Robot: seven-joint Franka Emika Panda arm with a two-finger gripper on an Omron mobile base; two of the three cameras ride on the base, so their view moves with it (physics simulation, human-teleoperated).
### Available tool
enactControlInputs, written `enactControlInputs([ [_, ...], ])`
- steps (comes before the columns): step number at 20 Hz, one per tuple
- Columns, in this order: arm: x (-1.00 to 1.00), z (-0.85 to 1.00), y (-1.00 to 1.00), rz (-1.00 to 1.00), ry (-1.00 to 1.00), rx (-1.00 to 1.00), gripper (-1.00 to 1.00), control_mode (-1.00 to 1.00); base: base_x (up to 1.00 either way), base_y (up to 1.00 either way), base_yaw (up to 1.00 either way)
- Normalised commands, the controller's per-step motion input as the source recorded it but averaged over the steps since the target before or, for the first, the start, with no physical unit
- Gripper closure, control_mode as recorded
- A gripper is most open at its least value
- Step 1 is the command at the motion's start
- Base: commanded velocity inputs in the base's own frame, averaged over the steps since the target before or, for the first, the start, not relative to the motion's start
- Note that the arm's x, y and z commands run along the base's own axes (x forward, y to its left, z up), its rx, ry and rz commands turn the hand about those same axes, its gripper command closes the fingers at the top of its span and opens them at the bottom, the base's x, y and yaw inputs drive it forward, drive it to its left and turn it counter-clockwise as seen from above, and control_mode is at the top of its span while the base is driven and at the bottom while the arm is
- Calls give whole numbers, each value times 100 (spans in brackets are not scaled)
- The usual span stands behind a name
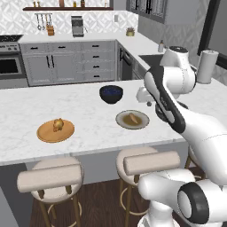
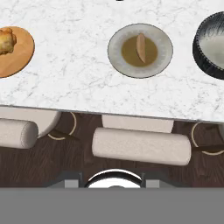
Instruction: Pick the chicken drumstick and sweet potato from their plates and place them in the bowl. Then put the bowl in the fridge.
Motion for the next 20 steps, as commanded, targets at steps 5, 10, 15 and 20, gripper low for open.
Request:
enactControlInputs([
  [5,-51,-2,0,1,-1,0,-100,-100,0,0,0],
  [10,-34,-58,2,0,1,-1,-100,-100,0,0,0],
  [15,57,-56,-2,0,7,0,-100,-100,0,0,0],
  [20,77,-13,-10,0,1,0,-100,-100,0,0,0],
])
